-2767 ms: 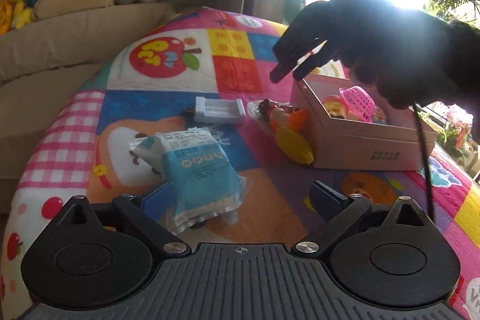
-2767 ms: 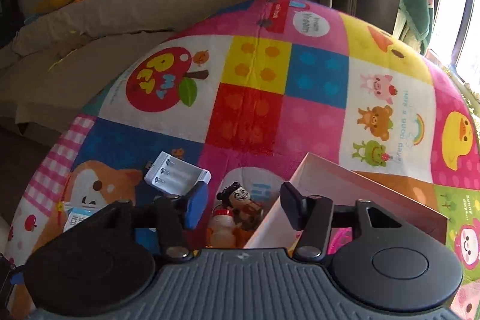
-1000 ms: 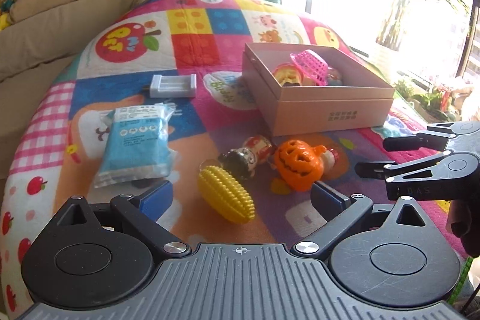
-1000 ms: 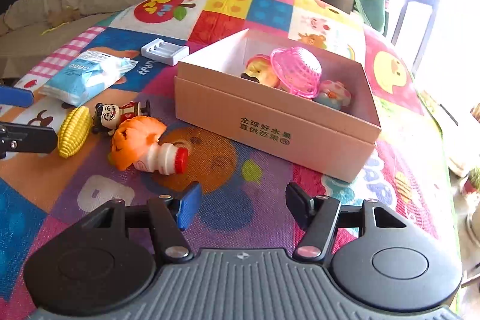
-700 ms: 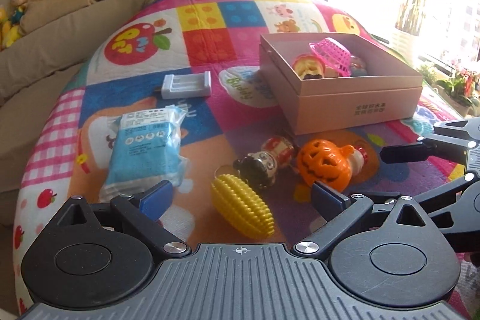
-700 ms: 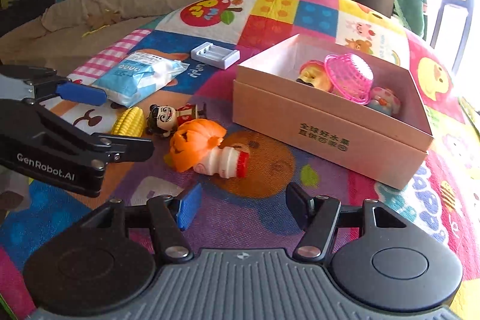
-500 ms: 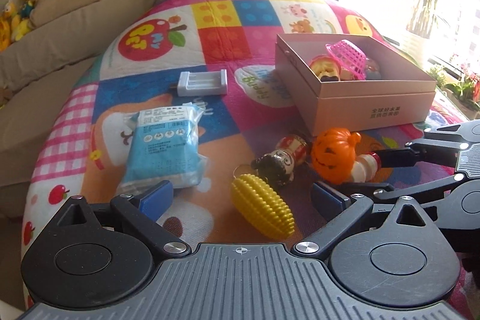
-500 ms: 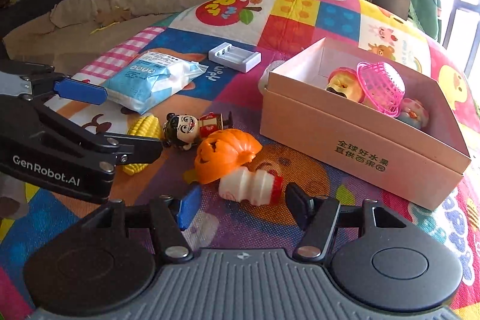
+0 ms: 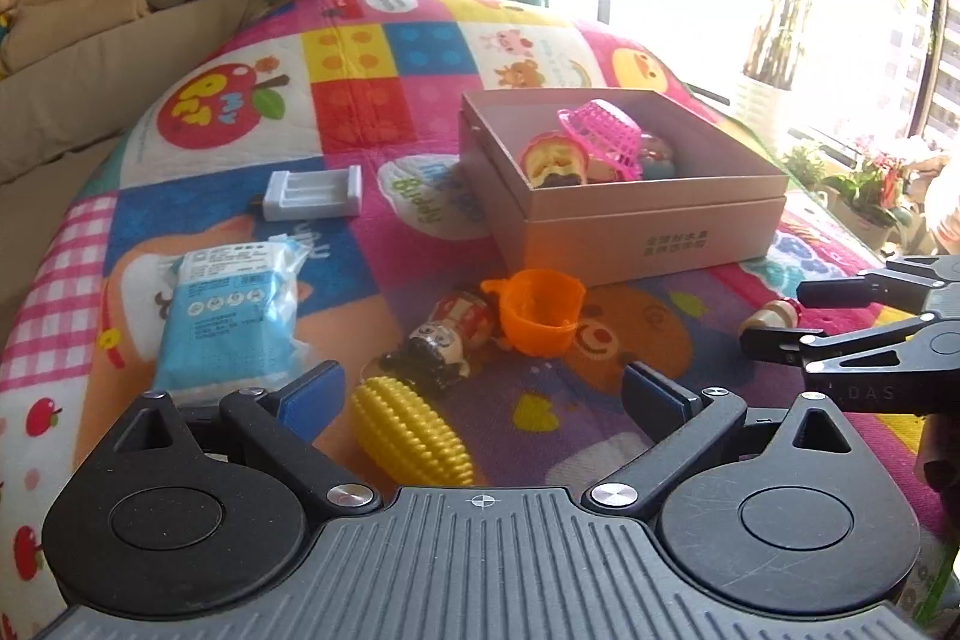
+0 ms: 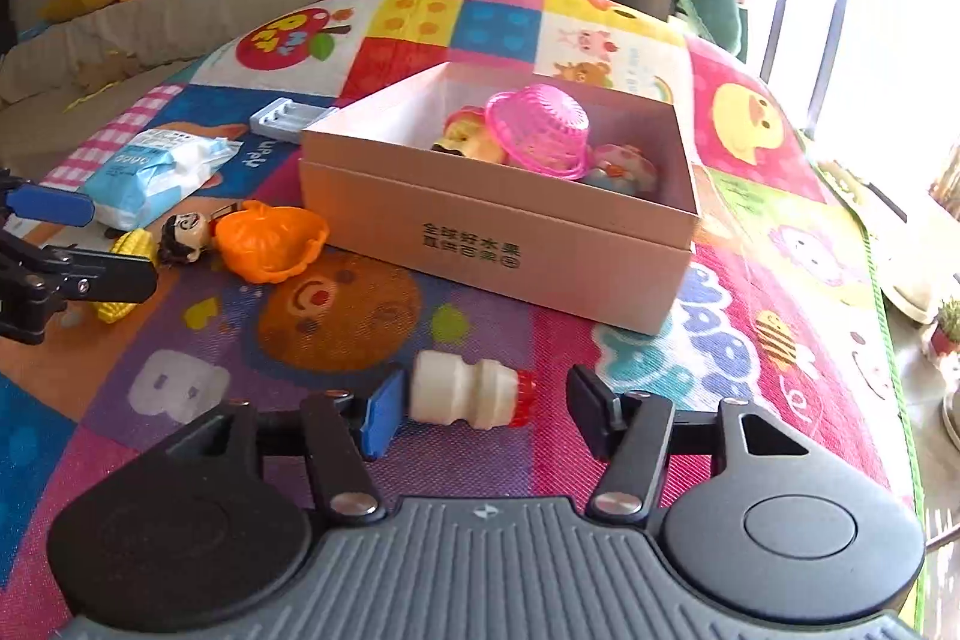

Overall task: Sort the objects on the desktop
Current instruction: 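Grasp the orange pumpkin cup with the left tool while the right holds the bottle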

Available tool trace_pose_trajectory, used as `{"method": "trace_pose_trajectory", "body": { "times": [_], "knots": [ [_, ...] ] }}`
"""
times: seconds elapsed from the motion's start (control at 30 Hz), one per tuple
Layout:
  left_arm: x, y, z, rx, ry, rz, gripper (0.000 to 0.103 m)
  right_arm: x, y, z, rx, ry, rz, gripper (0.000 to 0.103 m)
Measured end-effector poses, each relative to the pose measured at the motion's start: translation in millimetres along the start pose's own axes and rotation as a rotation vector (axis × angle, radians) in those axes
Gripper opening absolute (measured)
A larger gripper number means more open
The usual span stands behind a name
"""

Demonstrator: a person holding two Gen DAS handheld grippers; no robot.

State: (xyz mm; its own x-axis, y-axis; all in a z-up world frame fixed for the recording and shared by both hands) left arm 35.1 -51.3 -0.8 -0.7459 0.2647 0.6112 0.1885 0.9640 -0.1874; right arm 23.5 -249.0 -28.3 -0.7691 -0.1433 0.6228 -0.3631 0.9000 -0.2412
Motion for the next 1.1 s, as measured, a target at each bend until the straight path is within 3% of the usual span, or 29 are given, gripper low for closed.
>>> {"method": "trace_pose_trajectory", "body": {
  "times": [0.17, 0.27, 0.33, 0.5, 0.63, 0.73, 0.87, 1.0, 1.1],
  "knots": [
    [-19, -26, -3, -0.056, -0.019, 0.050, 0.100, 2, -16, 11, -0.103, -0.025, 0.024, 0.067],
    [-30, -35, -1, -0.063, 0.034, 0.132, 0.084, 8, -23, 13, -0.153, -0.054, 0.039, 0.078],
    [-38, -34, 3, -0.043, 0.081, 0.166, 0.086, 9, -24, 13, -0.166, -0.062, 0.035, 0.079],
    [-53, -9, -4, 0.006, 0.086, 0.056, 0.091, 9, -21, 11, -0.157, -0.069, 0.035, 0.083],
    [-48, -17, -7, -0.012, 0.060, 0.104, 0.090, 8, -20, 10, -0.156, -0.066, 0.035, 0.083],
    [-56, -28, -6, -0.070, 0.046, 0.064, 0.085, 7, -20, 11, -0.156, -0.060, 0.036, 0.083],
    [-70, -23, -6, -0.055, 0.066, -0.003, 0.055, 7, -19, 11, -0.150, -0.057, 0.043, 0.083],
    [-52, -23, 3, -0.079, 0.070, 0.037, 0.055, 7, -16, 10, -0.131, -0.051, 0.042, 0.086],
    [-25, -27, 22, -0.121, 0.101, 0.122, 0.055, 6, -14, 10, -0.115, -0.044, 0.042, 0.086]
  ]
}}
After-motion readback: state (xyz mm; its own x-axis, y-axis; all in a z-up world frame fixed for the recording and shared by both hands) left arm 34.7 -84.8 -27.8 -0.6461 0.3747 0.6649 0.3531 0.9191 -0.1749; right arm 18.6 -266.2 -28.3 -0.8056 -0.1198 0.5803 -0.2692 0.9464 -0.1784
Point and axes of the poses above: each gripper's, at about its wrist camera, not at the fingertips, and x roughly against the way its jaws point, y to its left, z to its underside, the point moved 7 cm from there along -x, roughly the way its jaws point, and after that the axes turned 14 degrees about x, right-handed, at the moved point
